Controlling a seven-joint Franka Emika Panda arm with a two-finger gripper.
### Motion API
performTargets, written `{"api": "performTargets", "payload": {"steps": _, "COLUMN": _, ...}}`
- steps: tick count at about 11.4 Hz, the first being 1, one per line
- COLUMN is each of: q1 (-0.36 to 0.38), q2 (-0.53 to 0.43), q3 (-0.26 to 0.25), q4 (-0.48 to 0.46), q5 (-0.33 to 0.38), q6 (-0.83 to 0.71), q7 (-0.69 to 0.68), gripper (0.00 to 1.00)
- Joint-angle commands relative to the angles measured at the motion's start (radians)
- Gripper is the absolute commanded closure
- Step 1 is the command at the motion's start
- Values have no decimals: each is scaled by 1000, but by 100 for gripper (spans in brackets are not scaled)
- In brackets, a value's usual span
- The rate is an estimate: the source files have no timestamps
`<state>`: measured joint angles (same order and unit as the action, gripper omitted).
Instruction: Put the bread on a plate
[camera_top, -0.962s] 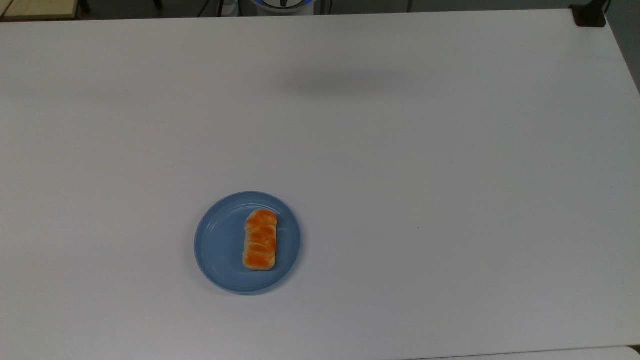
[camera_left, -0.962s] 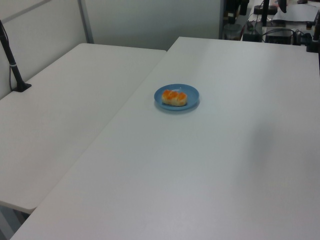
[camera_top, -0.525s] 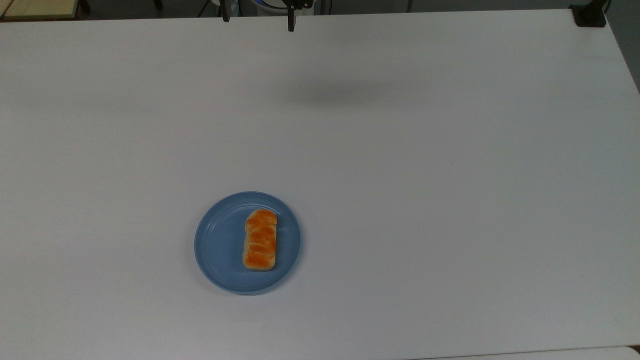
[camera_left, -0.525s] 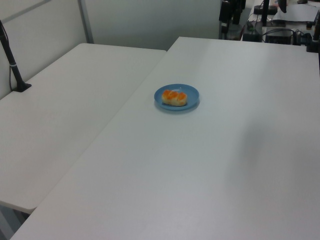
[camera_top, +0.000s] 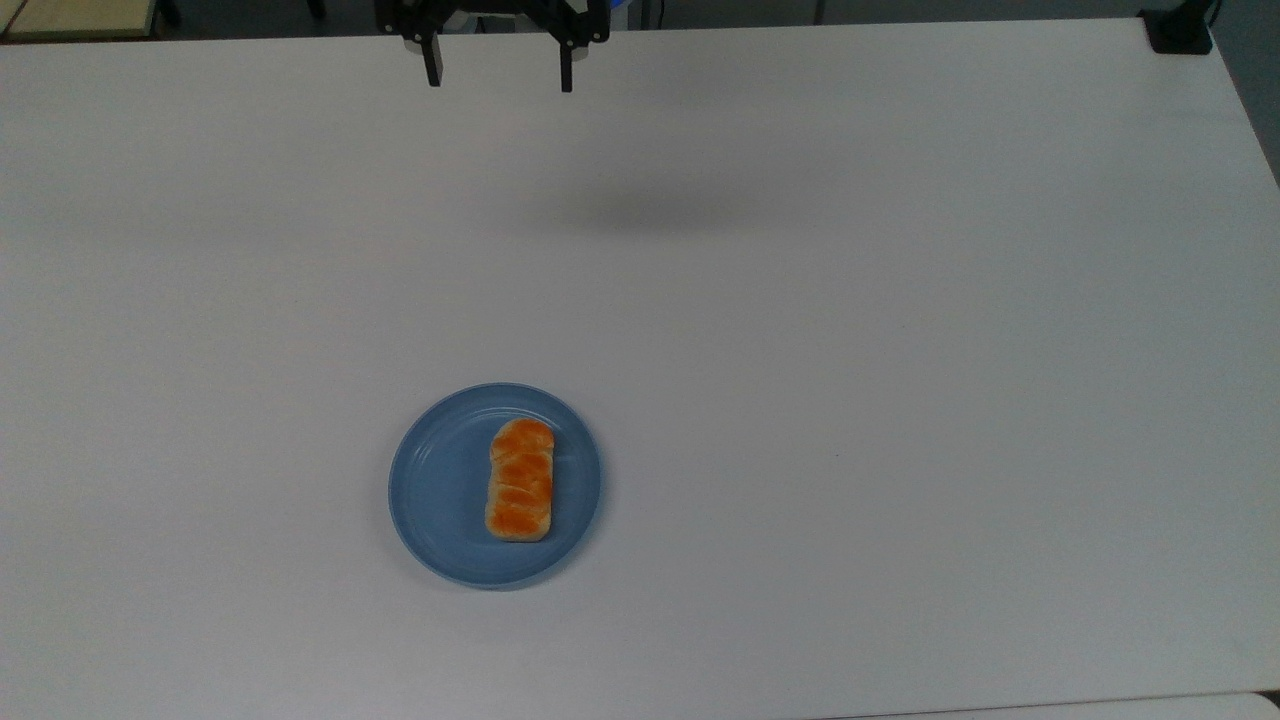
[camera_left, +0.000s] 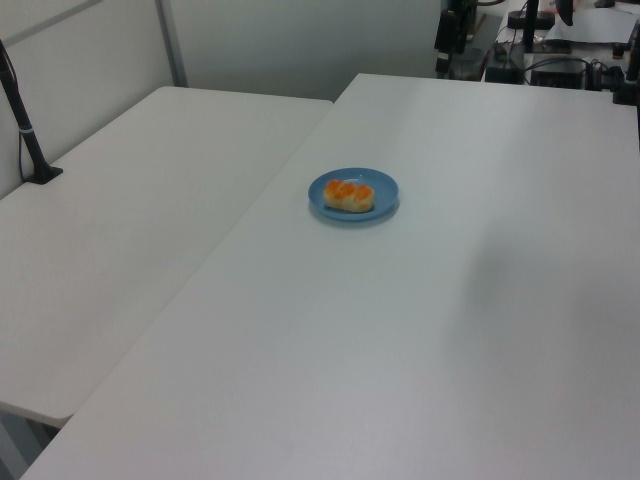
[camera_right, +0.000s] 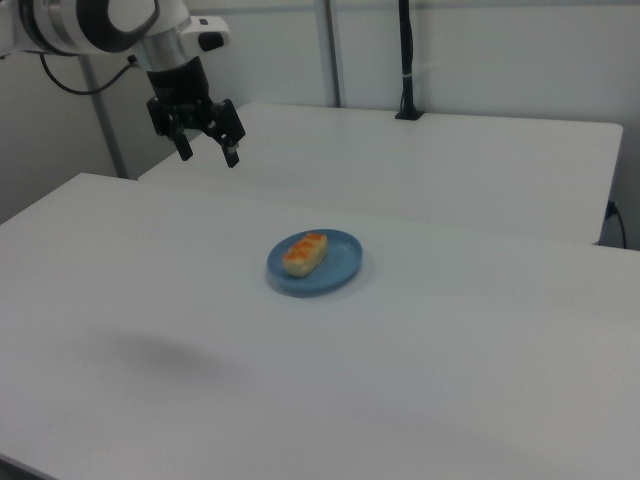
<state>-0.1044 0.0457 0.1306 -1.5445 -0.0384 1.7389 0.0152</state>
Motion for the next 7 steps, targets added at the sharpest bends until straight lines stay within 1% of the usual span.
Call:
{"api": "performTargets", "payload": {"steps": 1, "q1": -20, "q2": -24, "q3": 1, "q4": -28, "q5": 14, "q6": -7, "q7": -55, "gripper": 0}}
{"api": "performTargets", "payload": {"steps": 7, "q1": -15, "q2": -23, "q3": 1, "q4": -28, "q5": 18, "q6": -4, "q7": -52, "gripper": 0}}
